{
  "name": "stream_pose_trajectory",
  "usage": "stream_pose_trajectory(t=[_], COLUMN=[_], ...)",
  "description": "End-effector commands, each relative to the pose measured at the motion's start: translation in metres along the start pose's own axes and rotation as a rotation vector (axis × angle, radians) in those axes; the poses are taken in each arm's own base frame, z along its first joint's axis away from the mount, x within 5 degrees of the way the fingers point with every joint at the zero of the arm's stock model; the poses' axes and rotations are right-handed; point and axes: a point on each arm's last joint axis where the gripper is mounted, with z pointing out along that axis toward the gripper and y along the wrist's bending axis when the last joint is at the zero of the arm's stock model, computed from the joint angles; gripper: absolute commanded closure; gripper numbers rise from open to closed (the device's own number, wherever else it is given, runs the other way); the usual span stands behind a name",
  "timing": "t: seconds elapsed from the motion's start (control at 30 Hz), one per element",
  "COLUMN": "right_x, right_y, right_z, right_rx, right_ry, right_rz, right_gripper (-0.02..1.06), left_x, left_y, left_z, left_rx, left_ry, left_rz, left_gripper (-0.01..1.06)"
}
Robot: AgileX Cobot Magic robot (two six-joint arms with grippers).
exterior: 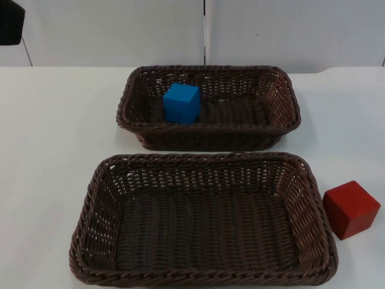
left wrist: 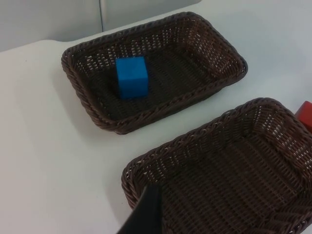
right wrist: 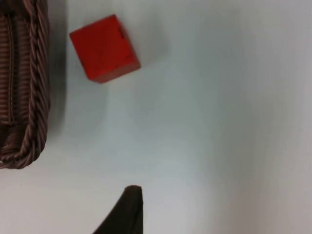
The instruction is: Pick up one cube with the left hand and place it into the upper basket. Pick up one cube with the right hand and place it into the lower basket.
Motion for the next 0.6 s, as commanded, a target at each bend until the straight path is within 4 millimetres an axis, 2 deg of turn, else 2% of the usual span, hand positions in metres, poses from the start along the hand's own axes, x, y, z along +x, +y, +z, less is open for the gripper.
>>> stream_pose_trajectory(t=[0.0, 0.43, 0.57], right_x=[-0.007, -0.016, -0.020], right_y=[0.002, 0.002, 0.018], right_z=[0.012, 0.032, 0.043], right_rx=[-0.031, -0.027, -0.049], right_ry=[0.037, 0.087, 0.086], right_rz=[-0.017, -0.039, -0.110], right_gripper=[0.00, 0.00, 0.00], left_x=[0.001, 0.001, 0.001], left_y=[-0.001, -0.001, -0.001], left_z=[-0.002, -0.002, -0.002], left_rx=[-0.002, -0.002, -0.001], left_ry=[-0.004, -0.004, -0.003], left_rz=[0.000, 0.000, 0.000], left_gripper=[0.16, 0.16, 0.16])
